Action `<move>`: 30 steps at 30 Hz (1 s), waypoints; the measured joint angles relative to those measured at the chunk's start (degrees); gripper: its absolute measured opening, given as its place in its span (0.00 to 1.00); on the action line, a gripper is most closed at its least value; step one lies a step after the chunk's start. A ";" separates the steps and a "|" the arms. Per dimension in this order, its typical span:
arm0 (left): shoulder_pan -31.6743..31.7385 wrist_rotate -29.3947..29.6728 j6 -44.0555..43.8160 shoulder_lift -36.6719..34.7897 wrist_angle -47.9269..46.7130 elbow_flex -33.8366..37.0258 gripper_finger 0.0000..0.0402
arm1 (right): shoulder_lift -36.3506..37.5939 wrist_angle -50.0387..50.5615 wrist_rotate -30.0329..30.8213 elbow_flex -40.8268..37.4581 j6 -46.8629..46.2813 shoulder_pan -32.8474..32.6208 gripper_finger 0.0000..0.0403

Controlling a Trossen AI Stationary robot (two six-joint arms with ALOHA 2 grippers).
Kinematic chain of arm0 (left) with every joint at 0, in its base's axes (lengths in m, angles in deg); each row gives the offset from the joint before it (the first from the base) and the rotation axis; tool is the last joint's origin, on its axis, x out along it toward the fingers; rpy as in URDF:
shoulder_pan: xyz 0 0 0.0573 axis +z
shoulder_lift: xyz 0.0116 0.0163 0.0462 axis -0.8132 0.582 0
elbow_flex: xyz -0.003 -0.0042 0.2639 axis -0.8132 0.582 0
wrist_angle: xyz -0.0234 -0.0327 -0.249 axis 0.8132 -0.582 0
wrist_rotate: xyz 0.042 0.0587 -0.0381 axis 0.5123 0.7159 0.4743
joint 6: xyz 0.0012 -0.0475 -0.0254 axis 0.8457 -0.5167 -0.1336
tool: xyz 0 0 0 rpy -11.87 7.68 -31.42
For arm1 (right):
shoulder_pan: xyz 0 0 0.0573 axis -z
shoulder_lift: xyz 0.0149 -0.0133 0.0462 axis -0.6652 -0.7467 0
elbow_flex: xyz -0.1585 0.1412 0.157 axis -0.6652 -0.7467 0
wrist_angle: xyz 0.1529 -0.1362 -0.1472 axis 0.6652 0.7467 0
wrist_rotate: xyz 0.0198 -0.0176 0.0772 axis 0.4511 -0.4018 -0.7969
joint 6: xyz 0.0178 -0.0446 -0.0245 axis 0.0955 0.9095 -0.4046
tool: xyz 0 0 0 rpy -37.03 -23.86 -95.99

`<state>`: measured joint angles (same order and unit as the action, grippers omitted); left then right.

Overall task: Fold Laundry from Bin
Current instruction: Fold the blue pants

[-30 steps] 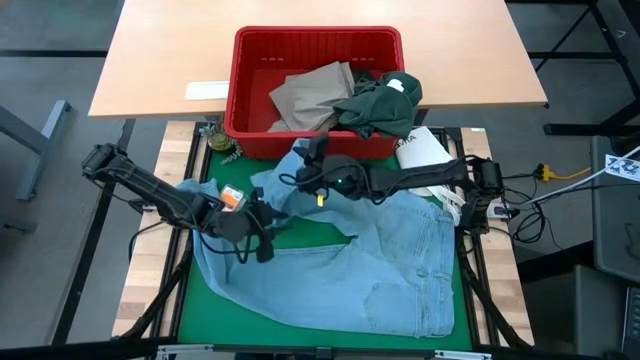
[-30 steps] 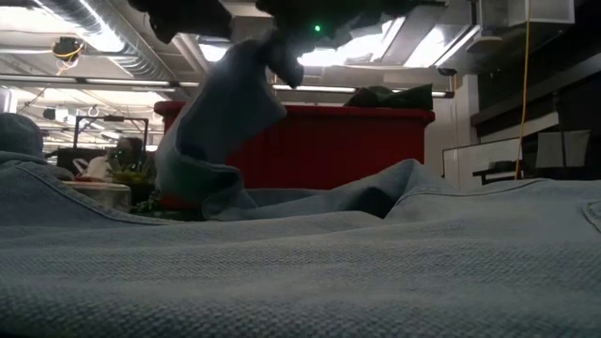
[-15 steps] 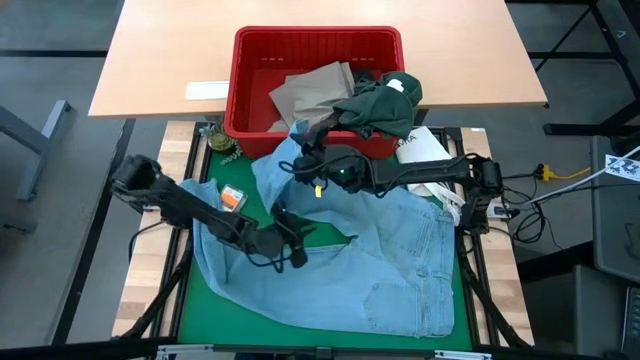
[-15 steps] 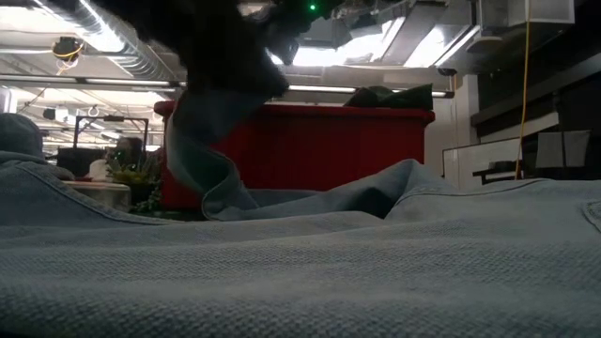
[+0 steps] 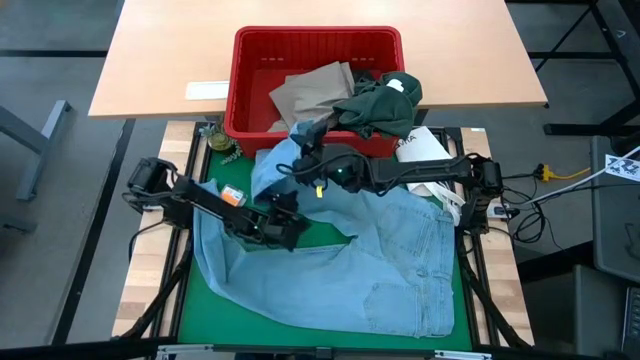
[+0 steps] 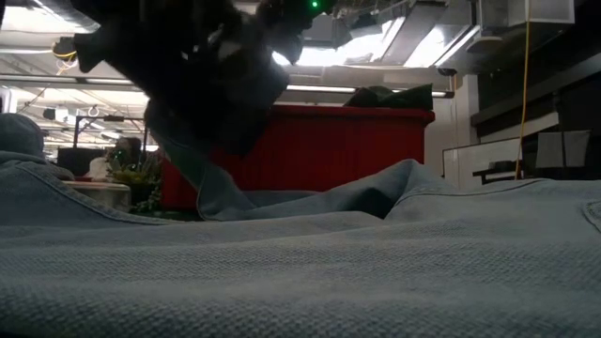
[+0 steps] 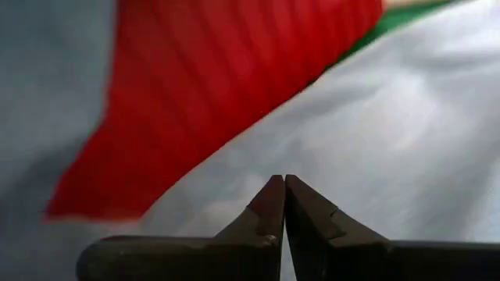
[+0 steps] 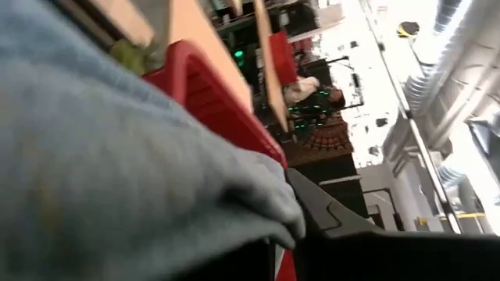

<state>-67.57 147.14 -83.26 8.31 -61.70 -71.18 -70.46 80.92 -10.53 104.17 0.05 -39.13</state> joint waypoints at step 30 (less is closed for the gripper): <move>3.82 -22.25 -1.67 0.00 -34.07 0.00 0.03 | 0.00 44.94 -7.51 -0.02 -9.66 0.02 0.03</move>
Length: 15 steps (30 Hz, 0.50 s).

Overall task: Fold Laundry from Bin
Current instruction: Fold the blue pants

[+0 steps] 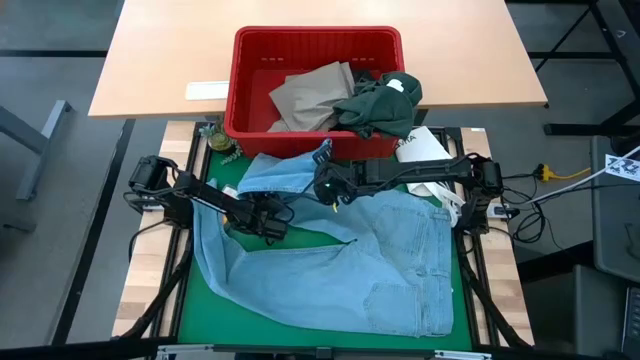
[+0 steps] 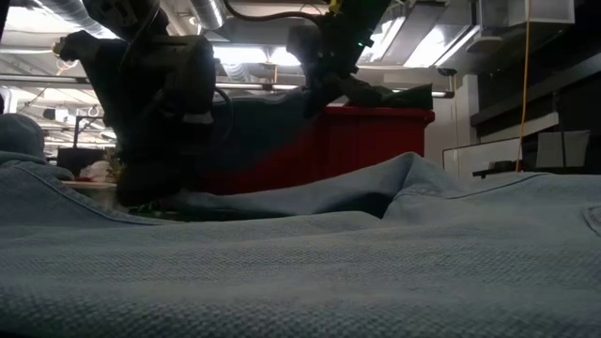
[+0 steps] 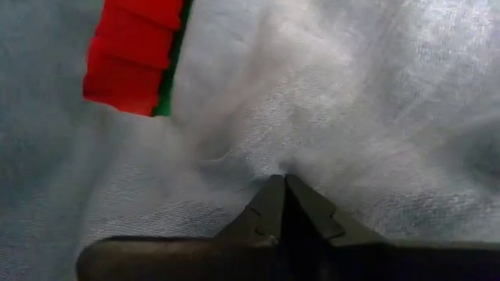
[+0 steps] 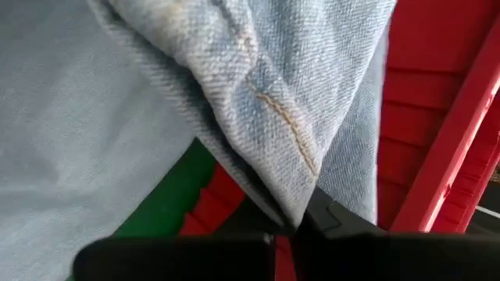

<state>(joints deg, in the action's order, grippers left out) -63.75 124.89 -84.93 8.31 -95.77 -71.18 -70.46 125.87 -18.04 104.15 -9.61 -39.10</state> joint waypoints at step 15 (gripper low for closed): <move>-4.61 -8.94 7.28 -7.04 -1.18 -5.25 0.14 | -0.02 5.79 -3.59 -0.07 -2.78 0.07 0.02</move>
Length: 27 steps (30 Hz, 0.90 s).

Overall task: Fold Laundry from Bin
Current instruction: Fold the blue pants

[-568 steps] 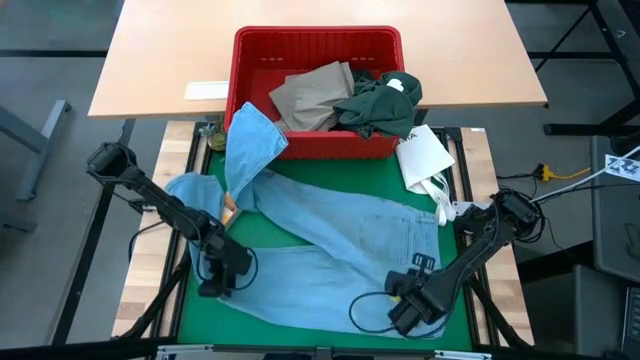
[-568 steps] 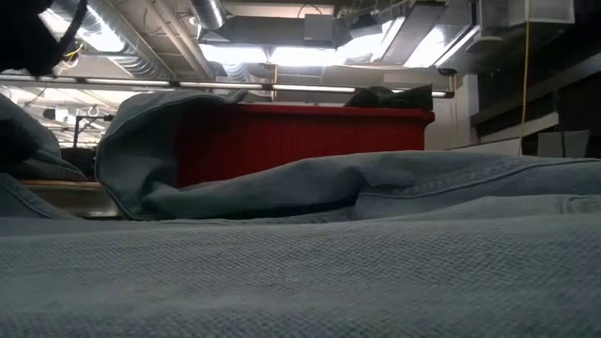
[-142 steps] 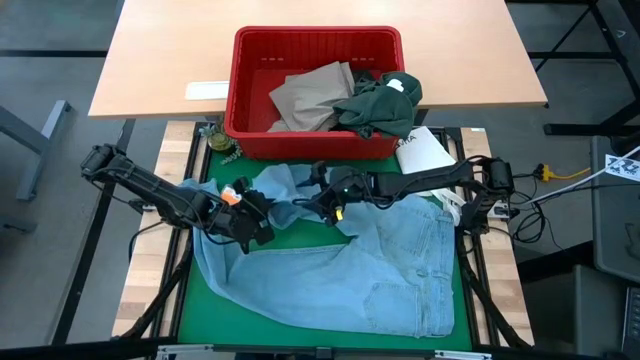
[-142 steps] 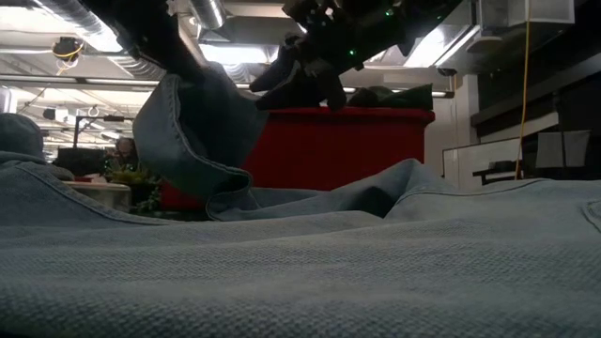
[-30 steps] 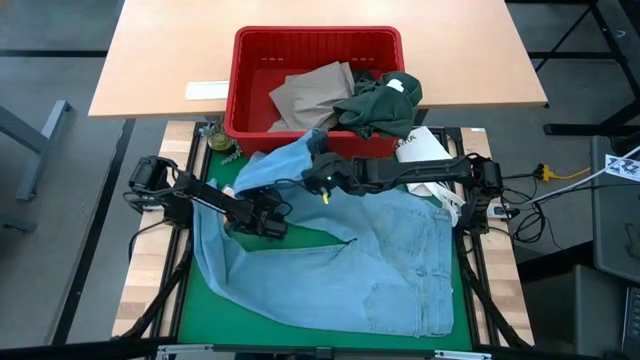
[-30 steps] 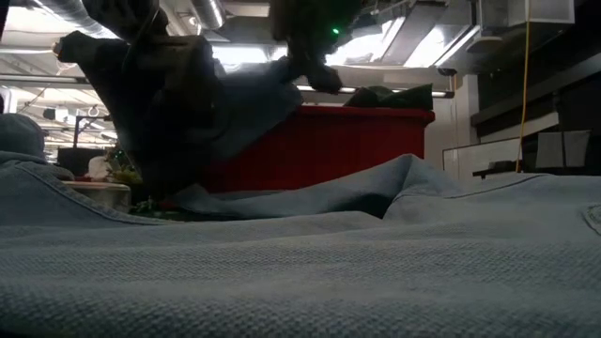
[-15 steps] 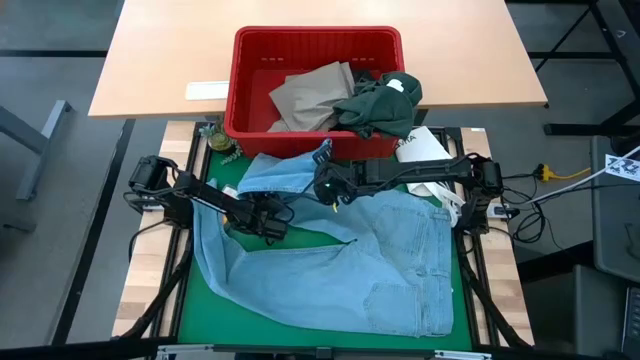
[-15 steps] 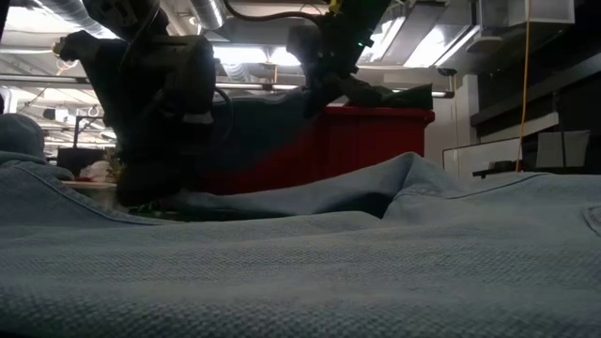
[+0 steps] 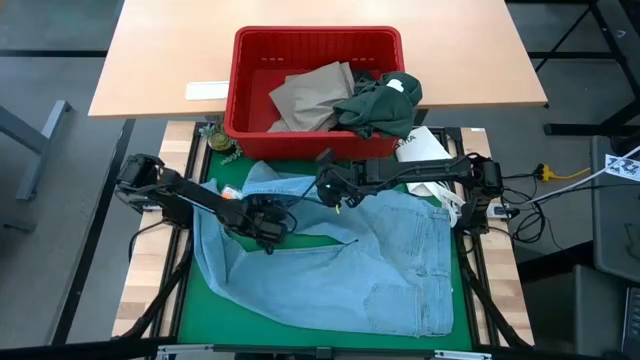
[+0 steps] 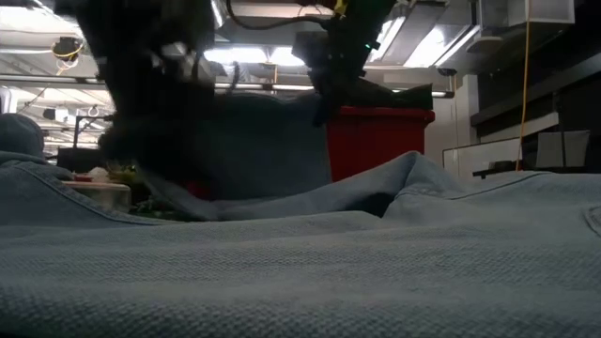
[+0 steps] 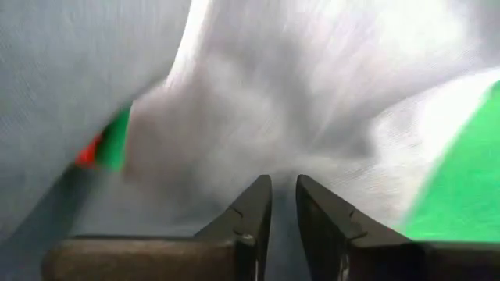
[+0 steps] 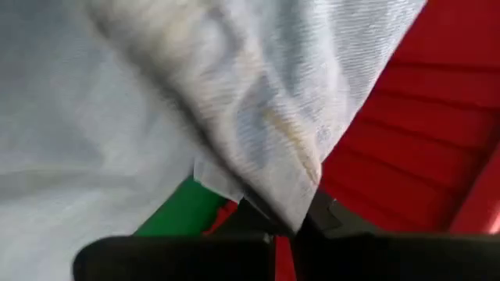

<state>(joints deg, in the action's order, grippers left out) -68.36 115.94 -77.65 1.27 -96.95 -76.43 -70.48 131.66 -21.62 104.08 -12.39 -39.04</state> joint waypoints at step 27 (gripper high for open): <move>-8.73 -34.85 18.78 -7.82 2.68 -7.37 0.10 | -0.07 6.90 0.19 0.00 0.42 -0.07 0.03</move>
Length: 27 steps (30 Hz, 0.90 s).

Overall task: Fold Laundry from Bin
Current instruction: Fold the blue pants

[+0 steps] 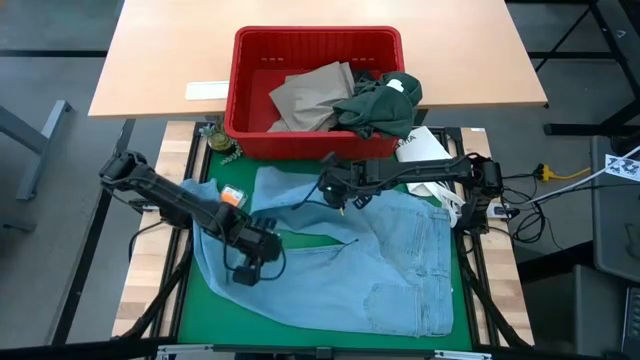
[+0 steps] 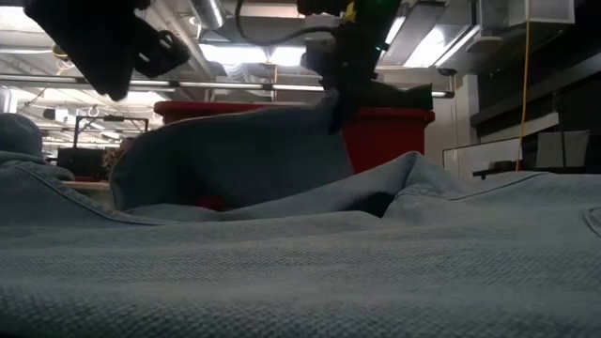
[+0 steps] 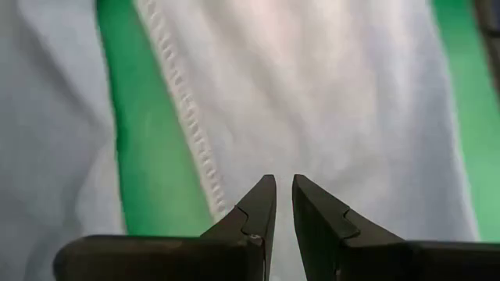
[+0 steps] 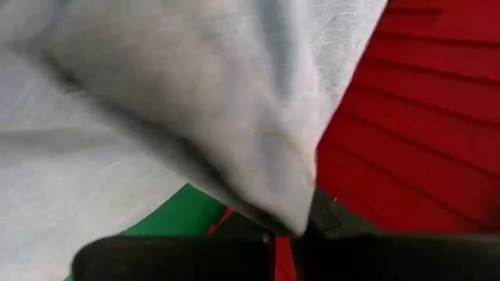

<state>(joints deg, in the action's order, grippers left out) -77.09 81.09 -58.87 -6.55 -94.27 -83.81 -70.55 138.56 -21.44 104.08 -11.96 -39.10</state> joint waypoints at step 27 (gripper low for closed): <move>2.62 7.71 0.72 0.02 3.96 0.02 0.10 | 0.00 17.57 5.21 -0.07 -3.69 -8.11 0.03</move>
<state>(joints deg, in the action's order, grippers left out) -74.46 88.80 -58.15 -6.53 -90.30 -83.79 -70.55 156.13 -16.23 104.01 -15.65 -47.21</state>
